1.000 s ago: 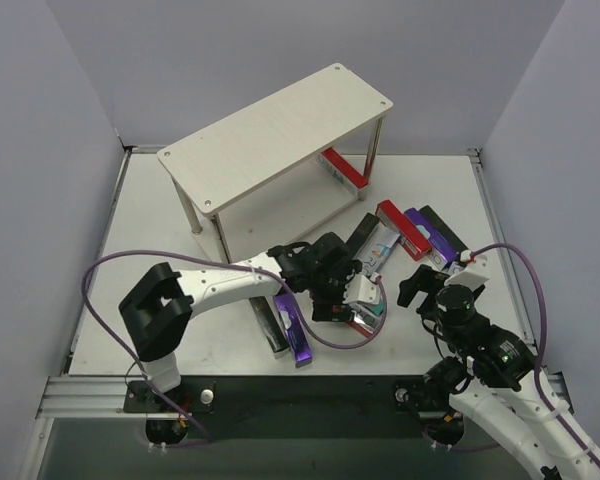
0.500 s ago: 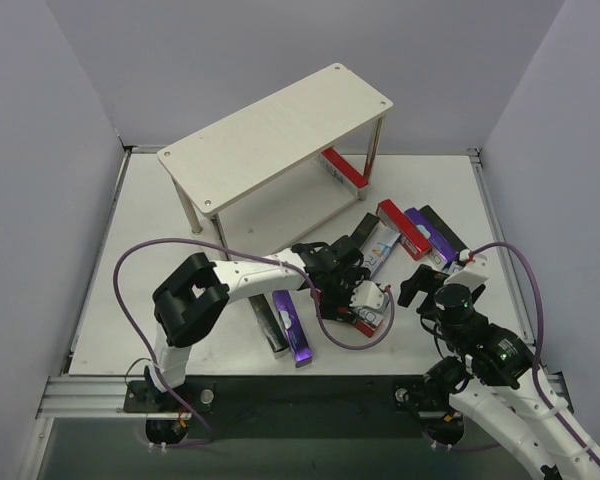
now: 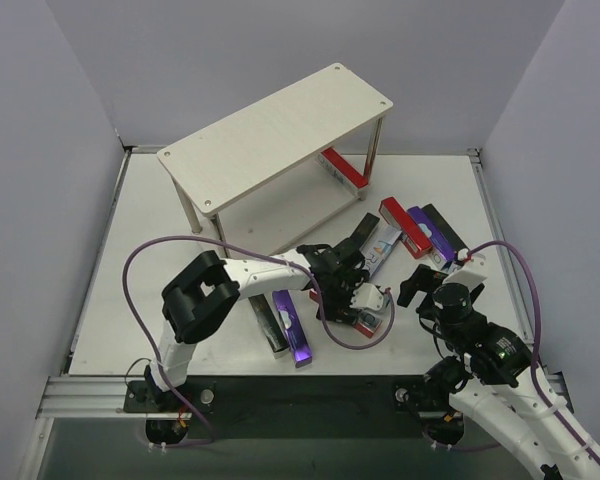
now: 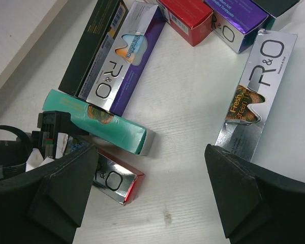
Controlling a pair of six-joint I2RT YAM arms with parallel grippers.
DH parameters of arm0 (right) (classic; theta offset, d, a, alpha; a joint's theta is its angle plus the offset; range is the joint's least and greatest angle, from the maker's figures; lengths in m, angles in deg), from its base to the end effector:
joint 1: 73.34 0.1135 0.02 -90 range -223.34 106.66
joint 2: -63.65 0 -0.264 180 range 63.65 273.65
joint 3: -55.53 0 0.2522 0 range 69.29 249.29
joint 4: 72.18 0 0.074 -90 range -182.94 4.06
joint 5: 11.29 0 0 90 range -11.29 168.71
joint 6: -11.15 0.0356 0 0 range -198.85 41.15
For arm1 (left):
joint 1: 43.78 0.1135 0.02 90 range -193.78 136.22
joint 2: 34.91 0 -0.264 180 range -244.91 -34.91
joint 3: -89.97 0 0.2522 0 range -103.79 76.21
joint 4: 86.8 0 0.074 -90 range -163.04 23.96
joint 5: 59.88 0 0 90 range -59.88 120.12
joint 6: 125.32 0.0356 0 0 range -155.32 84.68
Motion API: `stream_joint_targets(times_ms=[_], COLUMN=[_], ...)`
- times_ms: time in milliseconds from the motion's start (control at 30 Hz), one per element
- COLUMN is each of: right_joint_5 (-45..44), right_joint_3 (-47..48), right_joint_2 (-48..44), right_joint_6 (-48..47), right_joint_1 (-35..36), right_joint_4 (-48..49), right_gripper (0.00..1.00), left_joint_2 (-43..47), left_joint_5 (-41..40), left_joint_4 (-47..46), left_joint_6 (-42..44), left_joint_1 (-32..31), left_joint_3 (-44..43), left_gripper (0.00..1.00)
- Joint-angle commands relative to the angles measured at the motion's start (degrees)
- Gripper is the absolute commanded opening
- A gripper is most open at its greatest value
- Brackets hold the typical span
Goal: Place and organize the toothpastes onto the shelf
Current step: Pick up the toothpaste from the center of the board.
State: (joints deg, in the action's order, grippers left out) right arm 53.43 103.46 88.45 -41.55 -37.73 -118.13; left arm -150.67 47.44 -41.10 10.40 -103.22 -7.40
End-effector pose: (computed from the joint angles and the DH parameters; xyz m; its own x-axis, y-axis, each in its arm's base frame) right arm 0.0984 0.0518 0.2821 -0.3760 0.4047 -0.8336 0.0268 0.9039 0.4268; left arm 0.2050 -0.3681 0.1746 0.3166 0.8081 -0.4968 0.9475 -0.2938 0.1259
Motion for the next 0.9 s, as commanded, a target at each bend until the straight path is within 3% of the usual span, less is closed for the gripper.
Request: stream_joint_targets(times_ms=[0, 200, 267, 500, 700, 867], right_joint_5=[-0.83, -0.3, -0.21, -0.21, -0.04, 3.56], right_joint_3=[-0.16, -0.42, -0.42, -0.34, 0.63, 0.02], right_joint_2=[0.43, 0.25, 0.17, -0.63, -3.08, -5.11], right_joint_6=[0.23, 0.93, 1.11, 1.29, -2.05, -4.16], right_joint_1=[-0.37, -0.37, -0.28, -0.37, -0.28, -0.28], right_joint_4=[-0.77, -0.69, -0.69, -0.77, 0.89, 5.19], right_gripper=[0.9, 0.9, 0.9, 0.9, 0.9, 0.89], left_joint_2=[-2.44, -2.54, -1.66, 8.0, 13.81, 18.81], left_joint_5=[1.13, 1.31, 1.05, -1.5, -8.17, -13.62], left_joint_4=[-0.75, 0.92, 1.19, -7.15, -13.74, -18.65], left_joint_6=[0.26, -4.31, -7.46, -16.96, -30.57, -47.27], left_joint_1=[0.46, 0.47, 0.38, 0.38, 0.47, 0.99], left_joint_3=[-2.16, -3.05, -2.52, 5.64, 7.5, 8.02], left_gripper=[0.92, 0.82, 0.74, 0.63, 0.59, 0.55])
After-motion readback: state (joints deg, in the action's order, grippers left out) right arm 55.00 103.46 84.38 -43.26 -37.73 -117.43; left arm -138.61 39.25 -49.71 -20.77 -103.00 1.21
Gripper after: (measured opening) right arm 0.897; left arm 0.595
